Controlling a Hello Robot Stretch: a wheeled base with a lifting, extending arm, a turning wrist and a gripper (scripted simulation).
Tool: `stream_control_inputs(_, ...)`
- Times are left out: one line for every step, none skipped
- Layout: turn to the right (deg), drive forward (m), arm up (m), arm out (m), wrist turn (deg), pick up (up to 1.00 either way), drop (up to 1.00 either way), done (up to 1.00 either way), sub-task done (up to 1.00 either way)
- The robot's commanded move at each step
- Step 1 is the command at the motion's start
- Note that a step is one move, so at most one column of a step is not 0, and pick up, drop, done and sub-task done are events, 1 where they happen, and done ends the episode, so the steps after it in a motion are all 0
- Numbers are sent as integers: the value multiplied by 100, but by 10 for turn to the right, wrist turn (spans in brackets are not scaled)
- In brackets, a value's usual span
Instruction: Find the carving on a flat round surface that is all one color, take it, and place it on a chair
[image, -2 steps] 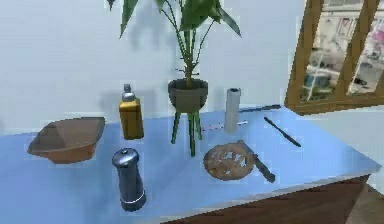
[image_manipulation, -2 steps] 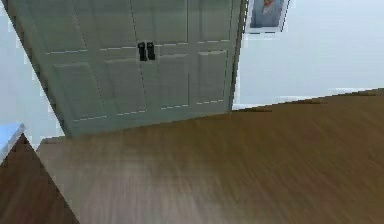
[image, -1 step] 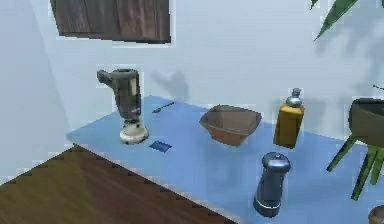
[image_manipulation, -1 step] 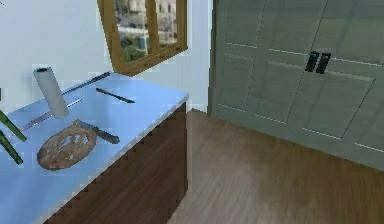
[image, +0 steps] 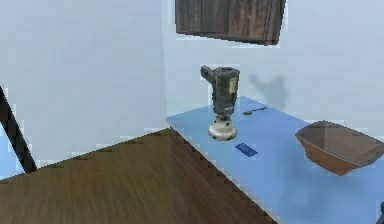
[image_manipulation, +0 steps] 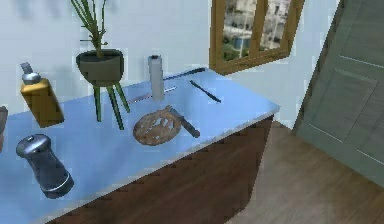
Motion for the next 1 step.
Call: stream_control_inputs(0,0,50,0,0,0,0,0,0)
